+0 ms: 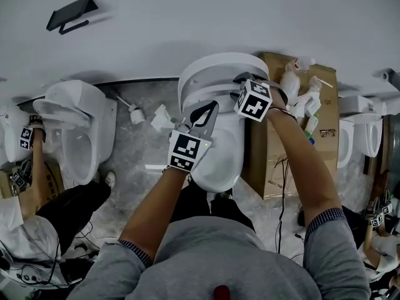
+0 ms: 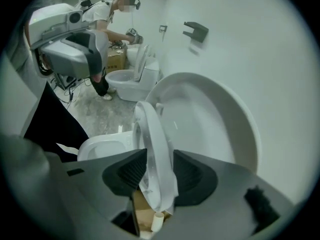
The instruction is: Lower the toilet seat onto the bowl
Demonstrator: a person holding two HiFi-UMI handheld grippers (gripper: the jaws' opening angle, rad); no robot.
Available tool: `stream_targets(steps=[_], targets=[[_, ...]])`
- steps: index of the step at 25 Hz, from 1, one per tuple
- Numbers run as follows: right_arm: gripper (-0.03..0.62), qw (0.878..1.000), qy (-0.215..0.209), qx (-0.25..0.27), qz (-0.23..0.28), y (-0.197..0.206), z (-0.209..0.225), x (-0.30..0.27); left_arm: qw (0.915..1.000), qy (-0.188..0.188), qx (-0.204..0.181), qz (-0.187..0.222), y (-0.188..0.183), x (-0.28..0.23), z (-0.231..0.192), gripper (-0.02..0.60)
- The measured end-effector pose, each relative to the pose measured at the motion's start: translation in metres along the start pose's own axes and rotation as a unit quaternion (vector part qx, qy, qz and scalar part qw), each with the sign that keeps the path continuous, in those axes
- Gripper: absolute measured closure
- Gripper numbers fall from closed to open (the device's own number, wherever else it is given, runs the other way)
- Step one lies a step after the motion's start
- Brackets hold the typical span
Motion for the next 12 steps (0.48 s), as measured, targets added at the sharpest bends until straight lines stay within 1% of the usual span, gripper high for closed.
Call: stream_targets(steps=[3,4,5,12], targets=[[0.440,1.000,0.000,0.001,-0.006,0.000,0.000,-0.003,1.0000,0.002,0.000,-0.003,0.002,0.002,-0.001,0.574],[0.464,1.000,0.002,-0.001,-0.006,0.000,0.000,-0.003,1.0000,0.003,0.000,-0.004,0.002,0.002,-0.001,0.574],[0.473,1.000,0.004,-0.002,-0.006,0.000,0.001,-0.002,1.0000,0.004,0.000,-0.004,0.002,0.003,-0.002,0.574],[0.480,1.000,0.001,0.012,-0.016,-0.001,-0.010,0.002,1.0000,0.006,-0.002,-0.004,0.006,0.008,0.003,0.574]])
Point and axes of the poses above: the fingertips, and each gripper's own axes: x backward along the fingers, z to its right, y out of its underside, the point moved 9 cm from there along x, backward along the fingers, and after that the axes turned 12 degrees about x, right-handed, at the moved point
